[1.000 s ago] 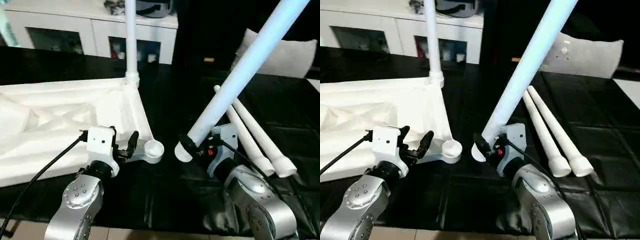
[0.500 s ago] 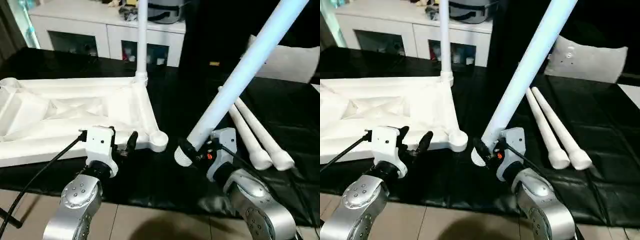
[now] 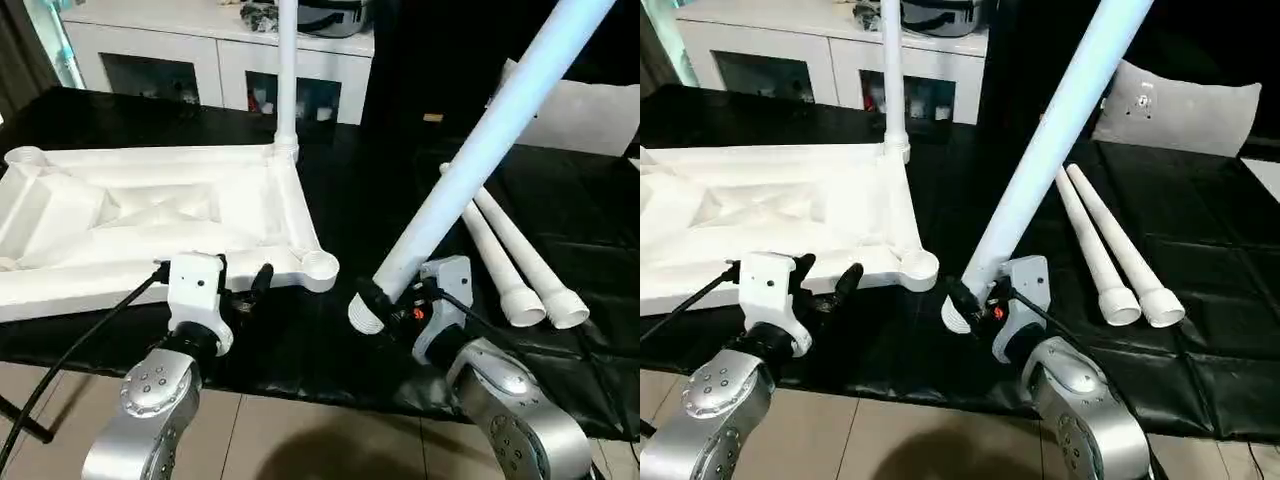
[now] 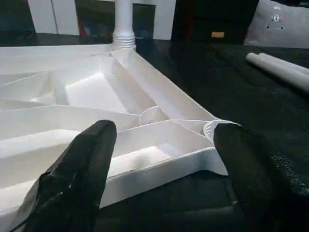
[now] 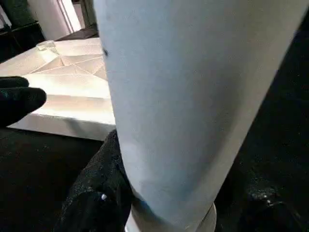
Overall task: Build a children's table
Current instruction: Pick table leg
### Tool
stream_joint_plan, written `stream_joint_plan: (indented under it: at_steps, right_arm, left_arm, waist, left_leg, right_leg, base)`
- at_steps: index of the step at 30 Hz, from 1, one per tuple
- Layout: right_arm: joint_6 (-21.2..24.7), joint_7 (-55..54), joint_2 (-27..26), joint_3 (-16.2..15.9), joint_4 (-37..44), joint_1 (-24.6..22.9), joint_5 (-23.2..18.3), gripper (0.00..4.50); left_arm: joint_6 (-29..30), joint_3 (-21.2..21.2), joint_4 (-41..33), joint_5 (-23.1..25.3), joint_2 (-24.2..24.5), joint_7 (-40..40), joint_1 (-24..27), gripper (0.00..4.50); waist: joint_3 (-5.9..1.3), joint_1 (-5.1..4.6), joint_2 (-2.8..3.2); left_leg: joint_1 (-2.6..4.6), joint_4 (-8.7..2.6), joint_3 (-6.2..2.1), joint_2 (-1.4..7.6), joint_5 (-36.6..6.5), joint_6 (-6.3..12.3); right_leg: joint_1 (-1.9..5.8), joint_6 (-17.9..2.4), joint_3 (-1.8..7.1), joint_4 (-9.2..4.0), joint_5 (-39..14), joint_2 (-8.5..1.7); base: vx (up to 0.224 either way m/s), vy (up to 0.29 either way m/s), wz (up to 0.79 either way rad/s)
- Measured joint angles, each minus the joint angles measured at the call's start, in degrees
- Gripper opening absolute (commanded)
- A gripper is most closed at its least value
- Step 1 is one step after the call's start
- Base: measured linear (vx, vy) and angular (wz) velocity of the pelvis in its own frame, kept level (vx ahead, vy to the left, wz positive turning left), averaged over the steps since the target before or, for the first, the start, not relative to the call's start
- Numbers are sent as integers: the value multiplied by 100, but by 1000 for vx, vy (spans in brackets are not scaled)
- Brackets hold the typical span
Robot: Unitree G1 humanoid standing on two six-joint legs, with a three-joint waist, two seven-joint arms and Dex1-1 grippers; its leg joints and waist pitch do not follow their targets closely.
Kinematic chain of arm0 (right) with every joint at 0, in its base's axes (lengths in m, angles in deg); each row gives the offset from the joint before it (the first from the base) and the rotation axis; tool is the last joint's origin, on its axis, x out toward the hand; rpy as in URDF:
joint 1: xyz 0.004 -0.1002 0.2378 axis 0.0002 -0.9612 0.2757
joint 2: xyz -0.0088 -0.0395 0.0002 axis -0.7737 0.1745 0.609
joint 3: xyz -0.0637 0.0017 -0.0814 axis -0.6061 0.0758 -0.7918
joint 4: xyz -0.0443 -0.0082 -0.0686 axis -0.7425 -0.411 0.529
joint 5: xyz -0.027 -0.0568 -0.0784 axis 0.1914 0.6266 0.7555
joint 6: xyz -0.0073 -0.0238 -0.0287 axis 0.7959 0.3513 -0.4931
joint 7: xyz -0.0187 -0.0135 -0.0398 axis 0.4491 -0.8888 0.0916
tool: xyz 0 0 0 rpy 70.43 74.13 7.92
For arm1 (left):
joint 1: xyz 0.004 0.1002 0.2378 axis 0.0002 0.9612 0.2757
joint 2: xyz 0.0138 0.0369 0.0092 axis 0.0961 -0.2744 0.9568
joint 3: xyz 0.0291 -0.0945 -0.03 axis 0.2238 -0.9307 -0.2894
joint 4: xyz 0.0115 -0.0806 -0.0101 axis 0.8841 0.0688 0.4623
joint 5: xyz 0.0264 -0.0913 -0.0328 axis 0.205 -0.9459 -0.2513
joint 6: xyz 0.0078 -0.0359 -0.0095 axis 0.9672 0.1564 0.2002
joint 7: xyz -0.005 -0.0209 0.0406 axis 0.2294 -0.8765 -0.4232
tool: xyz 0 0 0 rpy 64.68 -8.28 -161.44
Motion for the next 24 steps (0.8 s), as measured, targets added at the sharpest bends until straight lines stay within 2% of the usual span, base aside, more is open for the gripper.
stream_joint_plan:
  at_steps: [1, 2, 4, 7, 12, 16, 18, 19, 21, 24]
  right_arm:
    - [0, 2, 4, -3, 0, -4, 2, 191]
    - [0, 3, 23, 2, 0, -14, 4, 191]
    - [-1, 4, 43, 4, 0, -15, 20, 191]
    - [-11, 33, 43, -59, 0, -14, 73, 191]
    - [-12, 51, 72, -156, 0, -12, 130, 191]
    - [-19, 115, 211, -258, 0, -8, 248, 191]
    - [-28, 136, 245, -352, 0, -8, 319, 191]
    - [-30, 150, 245, -383, 0, -10, 350, 191]
    - [-47, 170, 238, -408, 0, -11, 376, 191]
    - [-47, 168, 235, -405, 0, -12, 375, 191]
  left_arm:
    - [1, -3, -10, 0, 2, 1, -8, 370]
    - [1, 14, -22, -2, -8, 12, -21, 370]
    - [6, 37, -22, -4, -22, 54, -19, 370]
    - [6, 29, -22, -2, -19, 61, -18, 370]
    - [7, -3, -22, -5, -19, 68, -14, 370]
    - [10, -10, -23, -49, -23, 88, -7, 370]
    - [11, -10, -26, -52, -26, 97, -3, 370]
    - [11, -8, -26, -52, -29, 100, -2, 370]
    - [11, -7, -65, -52, -33, 103, -1, 370]
    - [11, -7, -70, -52, -33, 105, -1, 370]
  waist:
    - [5, -2, -14]
    - [5, -69, -25]
    - [3, -119, -34]
    - [3, -112, -34]
    - [3, -68, -34]
    - [20, -64, -34]
    - [41, -74, -19]
    - [46, -78, -14]
    - [42, -72, -17]
    - [34, -64, -20]
  left_leg:
    - [-49, -11, -24, -17, -3, 4]
    - [-64, -18, -38, -18, -14, 30]
    - [-90, -15, -57, -17, 2, 48]
    - [-102, -15, -72, -12, 7, 51]
    - [-103, -12, -74, -13, 8, 54]
    - [-8, -45, -70, -14, -3, 66]
    - [115, -103, -65, -12, -7, 69]
    - [155, -123, -66, -11, -13, 72]
    - [198, -157, -60, -12, -23, 78]
    - [224, -171, -51, -16, -78, 87]
  right_leg:
    - [10, -10, 19, 2, 23, 0]
    - [-22, -17, -12, -9, 41, -14]
    - [-33, -6, -27, -6, 64, -13]
    - [-32, 11, -60, -4, 74, -16]
    - [-25, -27, -65, -6, 52, -27]
    - [71, 4, -78, -56, 15, -28]
    - [201, -2, -95, -138, 12, -24]
    - [232, -3, -100, -170, 11, -23]
    - [304, -8, -99, -216, 4, -23]
    - [367, -45, -98, -247, -24, -26]
  base:
    - [-18, 15, -50]
    - [2, 1, -18]
    - [0, 0, 0]
    - [0, 0, 0]
    - [0, 0, 0]
    - [0, 0, 0]
    - [0, 0, 0]
    - [0, 0, 0]
    - [32, 4, 1]
    - [72, 11, 1]
